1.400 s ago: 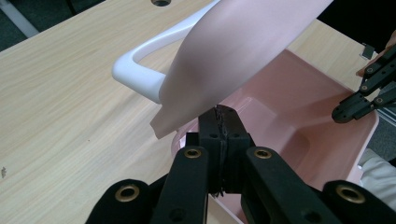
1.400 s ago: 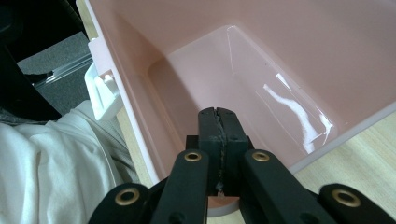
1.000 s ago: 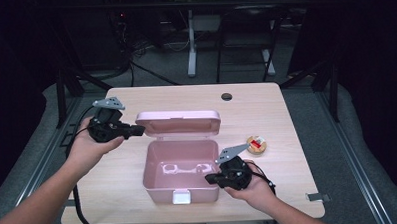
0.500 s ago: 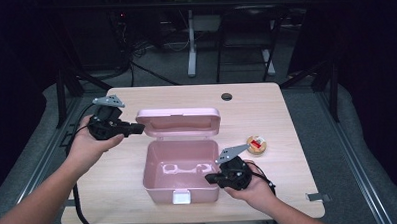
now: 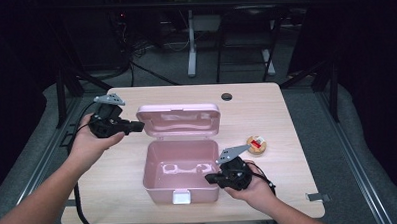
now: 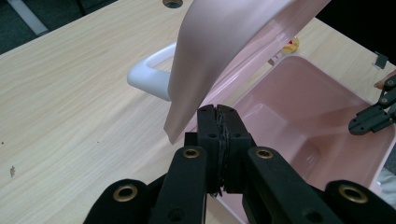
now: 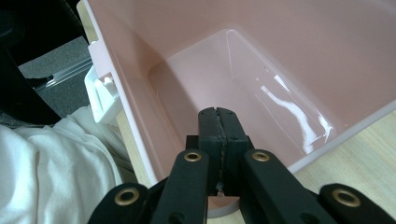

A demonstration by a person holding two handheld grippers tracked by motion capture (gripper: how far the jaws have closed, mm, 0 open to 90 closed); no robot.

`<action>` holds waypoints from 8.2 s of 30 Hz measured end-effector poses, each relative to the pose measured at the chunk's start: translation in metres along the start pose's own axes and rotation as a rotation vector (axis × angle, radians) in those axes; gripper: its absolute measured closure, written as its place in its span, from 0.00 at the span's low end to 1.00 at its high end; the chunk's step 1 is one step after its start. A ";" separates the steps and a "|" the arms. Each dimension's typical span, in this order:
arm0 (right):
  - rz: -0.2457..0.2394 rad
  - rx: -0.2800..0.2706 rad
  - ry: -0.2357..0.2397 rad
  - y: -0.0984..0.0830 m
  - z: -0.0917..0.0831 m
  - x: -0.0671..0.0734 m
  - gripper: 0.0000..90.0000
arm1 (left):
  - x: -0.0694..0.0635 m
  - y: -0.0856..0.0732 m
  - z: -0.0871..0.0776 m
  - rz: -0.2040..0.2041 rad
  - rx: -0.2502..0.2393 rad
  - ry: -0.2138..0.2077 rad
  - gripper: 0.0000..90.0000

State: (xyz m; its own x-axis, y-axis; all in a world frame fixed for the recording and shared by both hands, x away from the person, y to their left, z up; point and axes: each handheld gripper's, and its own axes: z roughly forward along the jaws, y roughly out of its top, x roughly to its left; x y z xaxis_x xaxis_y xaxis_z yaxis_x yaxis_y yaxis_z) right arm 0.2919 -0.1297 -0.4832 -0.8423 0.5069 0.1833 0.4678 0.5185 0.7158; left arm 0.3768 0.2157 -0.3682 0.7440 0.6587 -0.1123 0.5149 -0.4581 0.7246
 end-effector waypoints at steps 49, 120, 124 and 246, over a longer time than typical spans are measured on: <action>-0.001 -0.015 0.007 -0.001 0.000 -0.001 1.00 | 0.038 -0.004 0.033 -0.115 -0.027 0.104 1.00; -0.026 -0.035 -0.039 0.004 -0.006 0.009 0.88 | -0.022 -0.084 0.032 0.006 0.068 0.021 0.73; -0.029 -0.039 -0.036 0.006 -0.008 0.009 0.86 | -0.023 -0.085 0.032 0.007 0.073 0.021 0.74; 0.181 0.215 -0.311 0.054 -0.053 -0.112 0.53 | -0.036 -0.086 0.037 0.034 0.114 0.017 0.81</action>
State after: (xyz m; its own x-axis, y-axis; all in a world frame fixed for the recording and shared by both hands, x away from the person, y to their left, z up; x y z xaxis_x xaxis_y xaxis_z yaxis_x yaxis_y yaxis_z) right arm 0.3971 -0.1954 -0.4293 -0.6356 0.7699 0.0577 0.6741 0.5170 0.5275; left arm 0.3216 0.2097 -0.4518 0.7547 0.6516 -0.0767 0.5355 -0.5443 0.6457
